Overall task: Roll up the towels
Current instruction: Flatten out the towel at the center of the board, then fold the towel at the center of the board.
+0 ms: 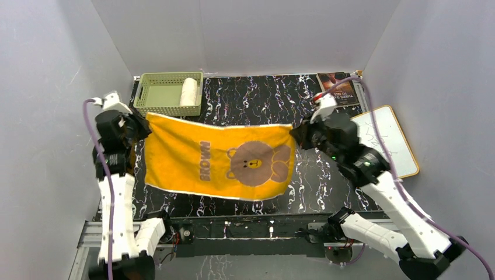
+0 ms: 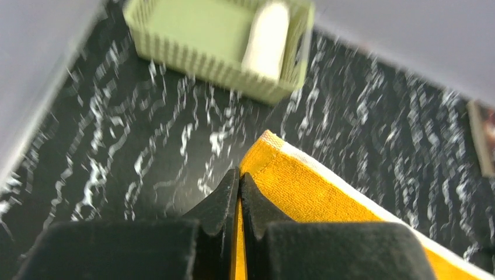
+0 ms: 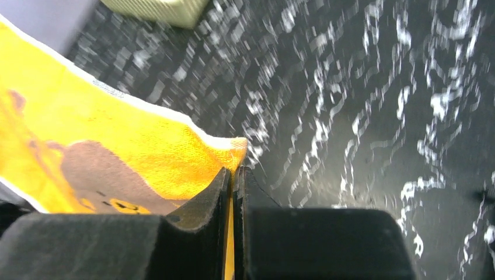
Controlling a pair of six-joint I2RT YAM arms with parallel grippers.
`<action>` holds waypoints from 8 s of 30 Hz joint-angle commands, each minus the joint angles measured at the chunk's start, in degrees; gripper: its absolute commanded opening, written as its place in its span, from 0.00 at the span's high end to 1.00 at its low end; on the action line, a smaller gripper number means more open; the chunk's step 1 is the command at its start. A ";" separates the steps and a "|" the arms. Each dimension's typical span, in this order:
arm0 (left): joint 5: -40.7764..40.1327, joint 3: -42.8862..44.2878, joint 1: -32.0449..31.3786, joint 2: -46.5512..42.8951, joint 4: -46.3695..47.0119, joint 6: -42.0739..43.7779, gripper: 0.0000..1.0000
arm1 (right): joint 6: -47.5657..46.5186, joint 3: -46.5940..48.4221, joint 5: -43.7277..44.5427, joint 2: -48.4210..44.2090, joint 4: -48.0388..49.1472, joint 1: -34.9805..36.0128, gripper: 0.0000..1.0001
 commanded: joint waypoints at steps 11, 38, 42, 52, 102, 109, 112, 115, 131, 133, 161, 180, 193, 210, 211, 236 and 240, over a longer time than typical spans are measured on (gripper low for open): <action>10.63 -7.03 -0.45 42.56 13.49 -0.45 1.00 | -0.37 -13.52 1.22 33.42 26.42 -9.59 1.00; 10.88 -4.65 -0.50 40.55 15.76 -0.35 0.22 | 13.48 -12.90 -17.01 46.88 35.58 -0.67 0.52; 15.27 -5.97 -0.65 41.83 16.81 -0.72 0.21 | 11.59 -19.07 -16.59 42.11 33.42 -3.21 0.51; 18.63 0.16 -3.22 52.91 11.89 4.88 0.23 | 2.65 -17.52 -19.36 45.20 27.46 -16.95 0.46; -7.36 7.25 -14.59 65.48 2.74 15.88 1.00 | -1.90 6.73 0.51 60.89 19.95 -23.46 0.24; -7.23 7.46 -14.48 65.90 2.61 16.06 1.00 | -4.94 7.54 4.86 62.15 19.32 -20.31 0.26; -7.28 7.52 -14.50 65.79 2.47 16.12 1.00 | -6.36 8.19 7.53 62.58 17.92 -19.26 0.27; -7.28 7.36 -14.48 65.60 2.55 16.12 1.00 | -6.89 7.95 8.84 62.84 17.22 -19.02 0.29; -6.90 7.33 -14.49 62.18 4.50 15.94 1.00 | -3.72 6.77 4.34 63.15 17.35 -20.62 1.00; -6.11 7.58 -14.47 61.05 5.82 15.79 1.00 | -2.66 6.75 4.04 61.39 18.47 -20.64 1.00; -4.14 11.76 -13.96 54.91 17.39 18.38 1.00 | 1.55 4.11 7.90 48.60 24.81 -22.57 1.00; 6.22 -17.36 -12.90 32.91 27.03 10.83 1.00 | 5.77 -17.08 1.67 28.70 23.23 -22.61 1.00; 5.35 -21.72 -12.76 29.90 23.92 6.17 1.00 | 9.17 -24.24 -3.67 22.65 19.48 -22.60 1.00; 6.76 -21.65 -11.06 29.99 21.70 4.70 0.82 | 8.70 -26.26 -4.22 18.94 13.87 -22.63 0.79; 6.25 -21.39 -11.05 29.45 21.33 4.42 0.75 | 8.53 -26.03 -3.72 18.65 13.49 -22.58 0.69; 30.11 -10.25 -10.87 35.14 22.11 -4.76 0.49 | 13.25 -11.29 -10.12 32.42 19.23 -15.13 0.30; 32.53 -14.14 -10.81 39.38 26.34 -10.28 0.50 | 14.41 -16.55 -12.66 32.84 21.53 -15.81 0.31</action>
